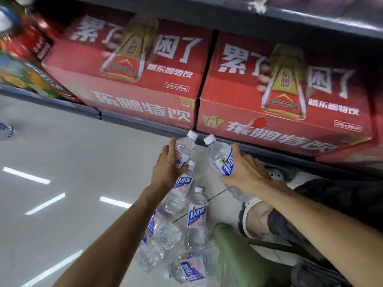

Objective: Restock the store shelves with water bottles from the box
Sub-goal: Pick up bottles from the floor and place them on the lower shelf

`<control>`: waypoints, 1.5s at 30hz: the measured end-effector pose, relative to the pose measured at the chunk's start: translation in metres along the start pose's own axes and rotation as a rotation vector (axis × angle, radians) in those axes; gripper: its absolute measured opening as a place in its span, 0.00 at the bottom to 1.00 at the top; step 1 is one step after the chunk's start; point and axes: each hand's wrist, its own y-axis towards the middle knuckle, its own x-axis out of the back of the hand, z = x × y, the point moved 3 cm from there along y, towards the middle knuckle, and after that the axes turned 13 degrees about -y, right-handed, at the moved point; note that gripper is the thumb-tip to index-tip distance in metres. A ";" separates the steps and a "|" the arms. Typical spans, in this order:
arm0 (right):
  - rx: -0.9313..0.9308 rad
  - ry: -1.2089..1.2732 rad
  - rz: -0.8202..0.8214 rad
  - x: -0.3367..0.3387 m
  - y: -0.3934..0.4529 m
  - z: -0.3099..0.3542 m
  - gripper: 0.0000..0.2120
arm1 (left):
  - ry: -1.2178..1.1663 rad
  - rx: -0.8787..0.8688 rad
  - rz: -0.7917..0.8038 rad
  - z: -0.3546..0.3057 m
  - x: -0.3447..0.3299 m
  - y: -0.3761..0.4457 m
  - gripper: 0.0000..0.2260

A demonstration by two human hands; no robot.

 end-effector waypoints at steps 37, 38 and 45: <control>0.236 0.111 -0.786 0.243 -0.151 0.013 0.35 | -0.379 -0.654 -0.350 -0.230 0.153 -0.082 0.35; 0.240 0.122 -0.807 0.248 -0.155 0.011 0.35 | -0.371 -0.681 -0.355 -0.239 0.156 -0.084 0.35; 0.192 0.170 -0.927 0.286 -0.183 -0.022 0.34 | -0.346 -0.757 -0.357 -0.304 0.157 -0.093 0.37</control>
